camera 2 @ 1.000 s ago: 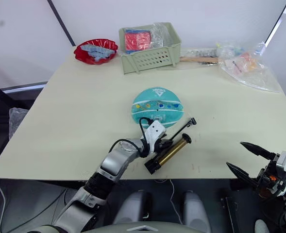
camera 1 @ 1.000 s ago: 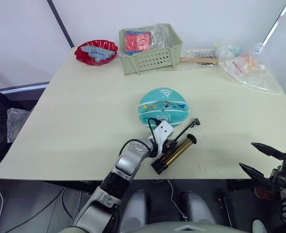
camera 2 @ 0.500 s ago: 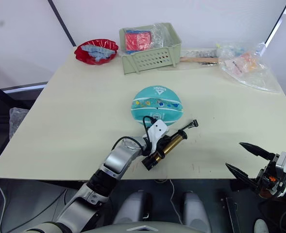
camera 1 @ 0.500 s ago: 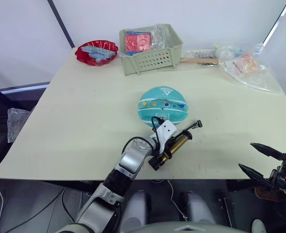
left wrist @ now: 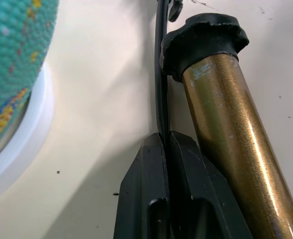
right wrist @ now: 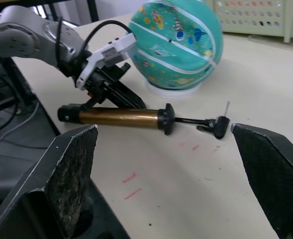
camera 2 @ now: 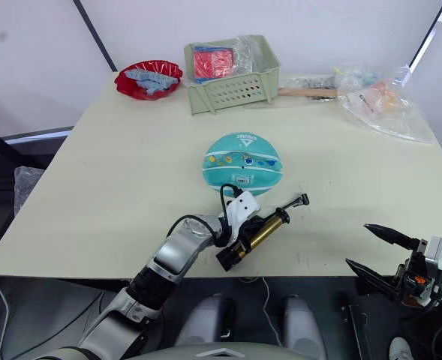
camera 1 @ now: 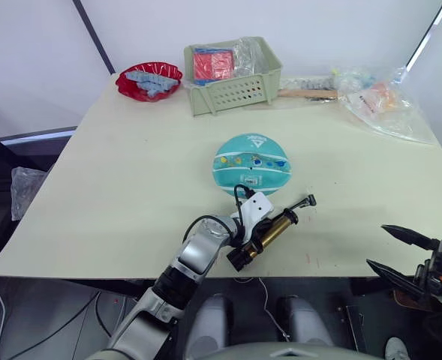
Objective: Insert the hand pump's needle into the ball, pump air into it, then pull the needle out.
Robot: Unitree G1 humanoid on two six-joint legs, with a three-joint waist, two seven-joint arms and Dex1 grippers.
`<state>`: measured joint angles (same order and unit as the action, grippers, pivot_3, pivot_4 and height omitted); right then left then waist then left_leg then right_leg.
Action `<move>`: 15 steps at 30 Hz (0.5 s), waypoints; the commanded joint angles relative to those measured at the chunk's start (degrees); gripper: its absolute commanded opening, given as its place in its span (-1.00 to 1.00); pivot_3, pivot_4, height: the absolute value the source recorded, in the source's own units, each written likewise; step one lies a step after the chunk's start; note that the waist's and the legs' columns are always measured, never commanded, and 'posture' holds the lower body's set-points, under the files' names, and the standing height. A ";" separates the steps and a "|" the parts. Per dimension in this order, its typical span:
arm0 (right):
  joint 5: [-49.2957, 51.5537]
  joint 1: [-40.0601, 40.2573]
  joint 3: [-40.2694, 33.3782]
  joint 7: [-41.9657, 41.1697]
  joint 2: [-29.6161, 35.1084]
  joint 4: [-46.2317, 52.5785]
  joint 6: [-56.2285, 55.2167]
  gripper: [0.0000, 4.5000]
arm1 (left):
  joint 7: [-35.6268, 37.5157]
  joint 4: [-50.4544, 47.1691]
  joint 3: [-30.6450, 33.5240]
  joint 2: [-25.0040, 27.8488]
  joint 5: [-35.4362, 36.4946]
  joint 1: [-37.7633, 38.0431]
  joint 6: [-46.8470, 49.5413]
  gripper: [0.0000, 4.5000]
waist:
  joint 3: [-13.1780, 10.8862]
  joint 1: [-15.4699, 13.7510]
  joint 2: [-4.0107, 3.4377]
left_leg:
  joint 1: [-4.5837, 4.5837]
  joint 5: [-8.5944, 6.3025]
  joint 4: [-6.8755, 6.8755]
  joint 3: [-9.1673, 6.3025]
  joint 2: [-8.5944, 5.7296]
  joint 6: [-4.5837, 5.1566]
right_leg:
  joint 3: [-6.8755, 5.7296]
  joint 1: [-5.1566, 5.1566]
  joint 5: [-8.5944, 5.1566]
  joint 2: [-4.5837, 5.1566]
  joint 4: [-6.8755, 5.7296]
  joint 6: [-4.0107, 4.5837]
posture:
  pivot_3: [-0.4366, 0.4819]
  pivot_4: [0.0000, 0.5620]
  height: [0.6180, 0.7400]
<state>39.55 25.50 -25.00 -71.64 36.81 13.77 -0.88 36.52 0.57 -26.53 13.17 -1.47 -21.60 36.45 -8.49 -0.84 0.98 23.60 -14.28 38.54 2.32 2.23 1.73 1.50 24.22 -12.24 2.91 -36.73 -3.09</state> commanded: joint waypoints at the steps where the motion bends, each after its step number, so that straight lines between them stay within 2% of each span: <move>1: 1.59 0.08 -1.08 -1.81 0.63 1.52 0.02 1.00 | 2.11 -3.20 -0.90 0.48 0.86 0.65 -2.34 -0.98 | 0.00 0.00 0.00 | 0.00 0.00 0.00 0.00 0.00 0.00 | 0.00 0.00 0.00 0.00 0.00 0.01 | -0.05 -0.47 0.96; 9: 1.65 -0.42 -1.94 -0.19 -0.14 1.44 0.96 1.00 | 5.43 -6.09 0.26 2.24 2.50 1.26 -7.43 -0.98 | 0.00 -0.01 0.00 | 0.01 0.00 0.00 -0.01 0.00 0.00 | -0.01 0.01 0.01 0.00 0.00 0.02 | -0.05 -0.47 0.96; 15: 4.08 -0.82 -1.71 9.49 -2.73 5.47 6.66 1.00 | 7.69 -4.86 2.17 2.55 4.56 1.92 -14.72 -0.98 | -0.01 0.00 0.00 | 0.02 0.00 0.00 -0.03 0.00 0.00 | -0.02 0.01 0.02 0.00 0.00 0.03 | -0.05 -0.47 0.96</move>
<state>41.24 24.90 -25.23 -65.57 34.74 16.23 4.01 43.17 -3.08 -25.82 16.15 1.18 -19.72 25.22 -8.50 -0.84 0.99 23.61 -14.28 38.54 2.29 2.24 1.72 1.48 24.23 -12.22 2.91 -36.73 -3.05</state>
